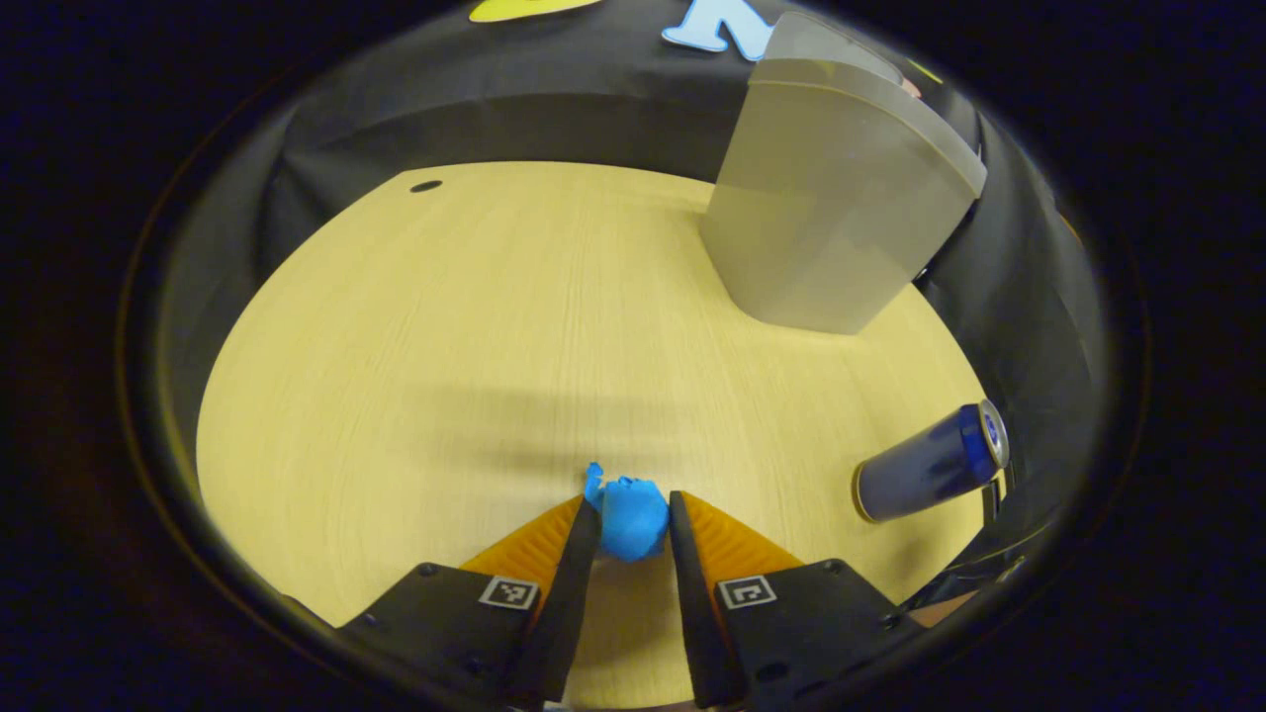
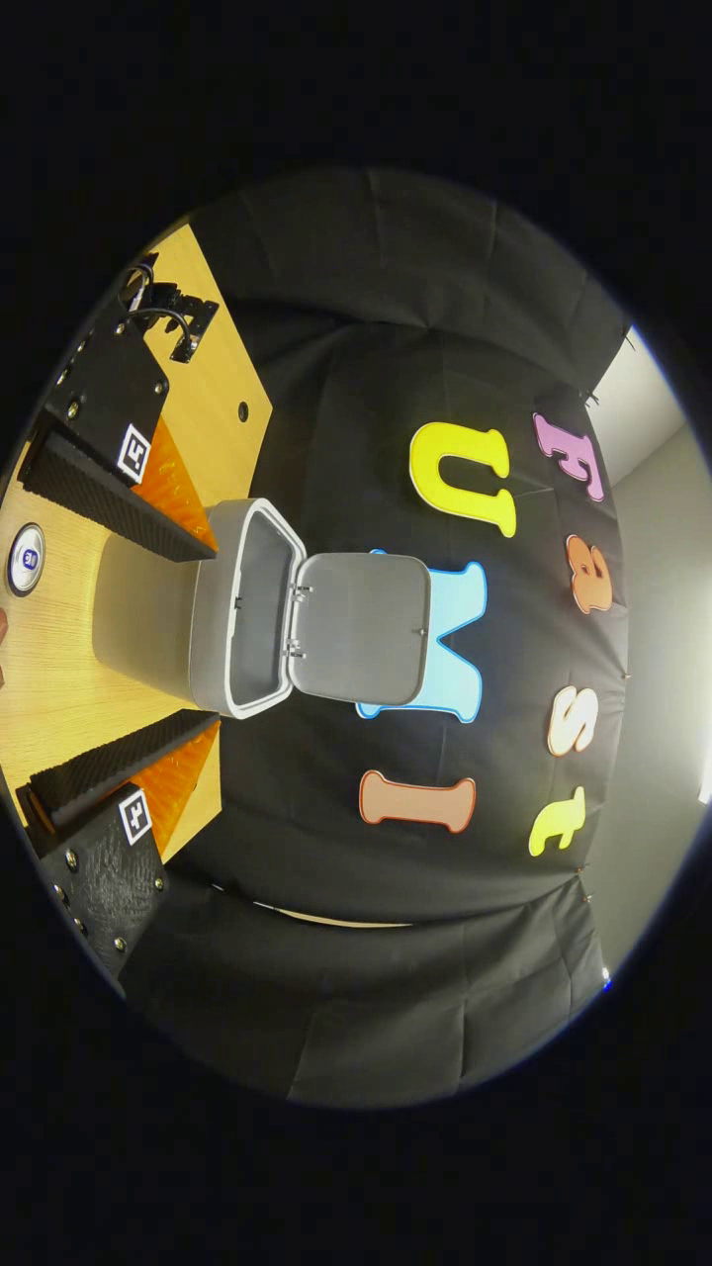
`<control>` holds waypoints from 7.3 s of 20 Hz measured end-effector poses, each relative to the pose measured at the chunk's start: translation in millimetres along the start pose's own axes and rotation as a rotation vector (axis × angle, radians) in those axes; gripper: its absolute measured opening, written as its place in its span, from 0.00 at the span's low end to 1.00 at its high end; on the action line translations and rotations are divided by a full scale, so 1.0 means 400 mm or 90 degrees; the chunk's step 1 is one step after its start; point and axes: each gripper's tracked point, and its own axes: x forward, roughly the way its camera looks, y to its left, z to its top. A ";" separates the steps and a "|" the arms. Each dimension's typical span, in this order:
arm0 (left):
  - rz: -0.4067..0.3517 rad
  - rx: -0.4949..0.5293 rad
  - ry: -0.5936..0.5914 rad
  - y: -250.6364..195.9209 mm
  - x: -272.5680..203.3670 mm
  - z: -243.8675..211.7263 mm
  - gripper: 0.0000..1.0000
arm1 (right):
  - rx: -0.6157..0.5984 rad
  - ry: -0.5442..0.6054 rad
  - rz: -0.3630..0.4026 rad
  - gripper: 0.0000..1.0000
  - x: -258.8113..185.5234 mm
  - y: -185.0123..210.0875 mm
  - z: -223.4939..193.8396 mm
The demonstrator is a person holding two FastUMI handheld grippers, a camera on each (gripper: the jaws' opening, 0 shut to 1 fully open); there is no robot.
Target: Press the lid of the desktop garbage bin to open it, pick up the crumpled paper on the desktop and throw it into the bin, then pick up the pop can on the desktop and drop it into the bin, and finally close the garbage bin lid.
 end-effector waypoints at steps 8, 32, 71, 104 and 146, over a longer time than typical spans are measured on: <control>0.005 -0.015 -0.013 0.009 -0.004 0.000 0.27 | -0.002 0.006 0.010 0.96 0.000 0.008 -0.011; -0.019 0.107 -0.293 -0.135 -0.202 0.277 0.18 | 0.014 0.005 -0.011 0.96 -0.011 -0.054 -0.026; -0.193 0.170 -0.470 -0.575 -0.252 0.862 0.29 | 0.044 0.056 -0.172 0.96 -0.105 -0.193 -0.079; -0.103 0.140 -0.517 -0.434 -0.385 0.829 0.95 | 0.085 0.194 0.049 0.97 -0.060 0.052 -0.235; -0.049 0.141 -0.565 -0.371 -0.490 0.780 0.96 | 0.054 0.584 0.123 0.85 -0.098 0.143 -0.573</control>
